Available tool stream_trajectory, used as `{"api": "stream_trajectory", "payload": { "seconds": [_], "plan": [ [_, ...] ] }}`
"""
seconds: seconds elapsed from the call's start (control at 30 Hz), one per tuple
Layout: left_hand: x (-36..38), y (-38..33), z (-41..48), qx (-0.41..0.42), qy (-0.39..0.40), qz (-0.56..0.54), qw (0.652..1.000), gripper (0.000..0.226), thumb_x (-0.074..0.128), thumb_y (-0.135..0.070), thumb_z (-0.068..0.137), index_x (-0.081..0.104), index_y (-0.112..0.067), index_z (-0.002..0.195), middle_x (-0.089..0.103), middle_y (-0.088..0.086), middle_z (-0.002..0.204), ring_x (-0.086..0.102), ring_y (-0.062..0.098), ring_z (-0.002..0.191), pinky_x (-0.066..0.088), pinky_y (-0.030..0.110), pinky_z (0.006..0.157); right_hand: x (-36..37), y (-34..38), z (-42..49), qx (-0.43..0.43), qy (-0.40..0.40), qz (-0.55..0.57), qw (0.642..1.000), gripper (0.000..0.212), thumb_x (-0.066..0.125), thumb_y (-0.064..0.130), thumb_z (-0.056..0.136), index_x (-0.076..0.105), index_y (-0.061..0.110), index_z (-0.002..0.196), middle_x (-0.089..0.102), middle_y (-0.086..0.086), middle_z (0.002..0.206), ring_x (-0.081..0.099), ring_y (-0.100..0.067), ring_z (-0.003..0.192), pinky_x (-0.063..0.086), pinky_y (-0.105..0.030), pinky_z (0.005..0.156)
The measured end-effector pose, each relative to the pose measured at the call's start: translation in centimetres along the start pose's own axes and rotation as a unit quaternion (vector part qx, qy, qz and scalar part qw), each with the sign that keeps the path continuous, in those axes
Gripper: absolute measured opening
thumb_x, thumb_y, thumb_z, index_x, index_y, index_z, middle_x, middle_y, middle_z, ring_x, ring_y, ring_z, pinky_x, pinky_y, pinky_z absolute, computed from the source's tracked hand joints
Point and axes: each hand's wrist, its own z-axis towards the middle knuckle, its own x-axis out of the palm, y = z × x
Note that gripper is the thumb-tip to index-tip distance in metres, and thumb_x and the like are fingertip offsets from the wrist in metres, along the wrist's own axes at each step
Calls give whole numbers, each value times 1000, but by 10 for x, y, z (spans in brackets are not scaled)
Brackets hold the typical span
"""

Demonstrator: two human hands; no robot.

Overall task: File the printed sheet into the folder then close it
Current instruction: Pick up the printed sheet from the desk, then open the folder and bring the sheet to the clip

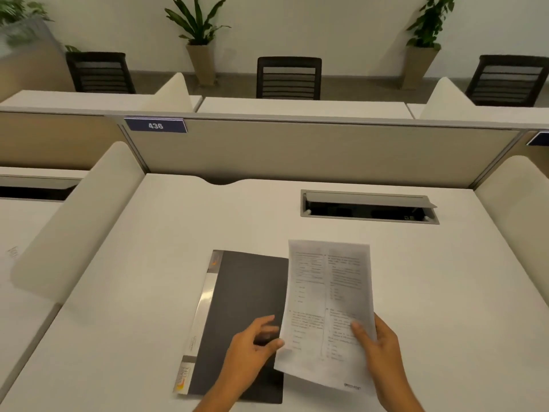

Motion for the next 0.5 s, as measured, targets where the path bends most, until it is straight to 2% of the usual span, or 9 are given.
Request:
{"api": "stream_trajectory", "payload": {
  "seconds": [0.1, 0.17, 0.23, 0.3, 0.37, 0.43, 0.5],
  "plan": [
    [-24, 52, -24, 58, -1, 233, 971, 68, 65, -86, 79, 48, -62, 141, 45, -39, 144, 51, -3, 133, 36, 26, 122, -5, -5, 0, 14, -22, 15, 1000, 20, 74, 19, 103, 78, 23, 122, 88, -1, 108, 87, -25, 91, 70, -32, 68],
    [-41, 77, -35, 113, 32, 371, 921, 90, 59, -95, 70, 51, -52, 150, 46, -28, 159, 46, 11, 149, 9, 32, 128, -7, -8, 0, 22, -31, 20, 999, 21, 75, 17, 102, 77, 21, 123, 88, -4, 110, 86, -27, 93, 71, -37, 73],
    [-56, 86, -43, 113, 54, 460, 879, 109, 57, -100, 57, 58, -42, 149, 55, -9, 162, 54, 26, 147, -2, 45, 124, -8, -12, -1, 28, -39, 26, 998, 20, 75, 16, 102, 77, 21, 121, 88, -5, 111, 86, -28, 93, 71, -41, 78],
    [-64, 91, -46, 98, 52, 500, 859, 117, 55, -104, 52, 63, -36, 147, 58, -1, 161, 59, 32, 143, 7, 55, 124, -6, -16, -4, 33, -48, 36, 998, 19, 75, 16, 102, 77, 21, 120, 88, -4, 110, 86, -27, 92, 71, -38, 73],
    [-70, 94, -49, 86, 53, 518, 849, 112, 58, -102, 56, 68, -32, 143, 60, 2, 159, 63, 35, 140, 35, 62, 120, -5, -19, -7, 37, -50, 57, 996, 18, 74, 14, 102, 78, 21, 118, 88, -4, 110, 86, -26, 92, 70, -31, 68],
    [-73, 93, -53, 82, 68, 528, 842, 98, 62, -96, 65, 75, -27, 134, 66, 3, 152, 67, 36, 135, 57, 60, 102, -3, -21, -11, 43, -50, 80, 995, 19, 73, 12, 102, 78, 20, 119, 87, -5, 114, 86, -24, 93, 70, -29, 68],
    [-77, 90, -59, 108, 64, 525, 842, 85, 59, -90, 78, 79, -24, 127, 70, 2, 147, 70, 36, 131, 64, 53, 92, -1, -23, -16, 50, -49, 100, 993, 21, 72, 12, 103, 78, 22, 120, 86, -5, 118, 86, -24, 97, 70, -31, 70]
  ]
}}
